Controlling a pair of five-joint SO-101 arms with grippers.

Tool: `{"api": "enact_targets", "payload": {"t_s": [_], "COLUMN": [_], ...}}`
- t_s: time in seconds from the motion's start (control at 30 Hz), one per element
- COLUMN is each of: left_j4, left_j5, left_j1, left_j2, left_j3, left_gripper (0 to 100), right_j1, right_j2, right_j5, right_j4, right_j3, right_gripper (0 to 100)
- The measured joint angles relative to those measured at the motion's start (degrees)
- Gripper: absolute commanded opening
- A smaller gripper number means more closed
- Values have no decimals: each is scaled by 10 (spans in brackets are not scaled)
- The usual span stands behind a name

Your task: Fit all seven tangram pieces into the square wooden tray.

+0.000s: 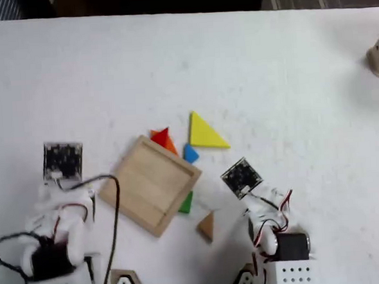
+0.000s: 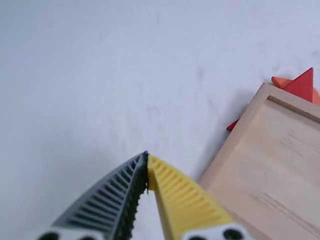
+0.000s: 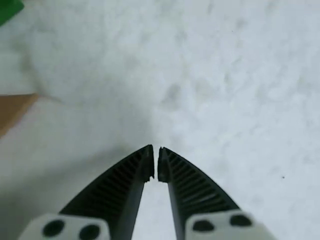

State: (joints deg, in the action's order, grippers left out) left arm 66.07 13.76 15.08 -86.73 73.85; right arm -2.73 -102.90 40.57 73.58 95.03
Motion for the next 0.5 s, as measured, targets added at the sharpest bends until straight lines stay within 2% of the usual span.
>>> {"api": "enact_targets", "payload": {"t_s": [0.13, 0.27, 0.4, 0.5], "left_j4": [-9, -12, -26, -67], "left_j5": [-31, -39, -84, -130], "left_j1": [-8, -55, -101, -111], "left_j2": [173, 320, 434, 498], "left_j3": [-76, -136, -167, -171], "left_gripper": [28, 28, 28, 28], "right_j1": [54, 119, 114, 94], "right_j2": [0, 3, 3, 3], "right_j5": [-81, -162, -180, -182], "right_j4": [-65, -145, -160, -160], "right_j3": [-28, -32, -32, -32], "right_gripper": [25, 49, 189, 234]}}
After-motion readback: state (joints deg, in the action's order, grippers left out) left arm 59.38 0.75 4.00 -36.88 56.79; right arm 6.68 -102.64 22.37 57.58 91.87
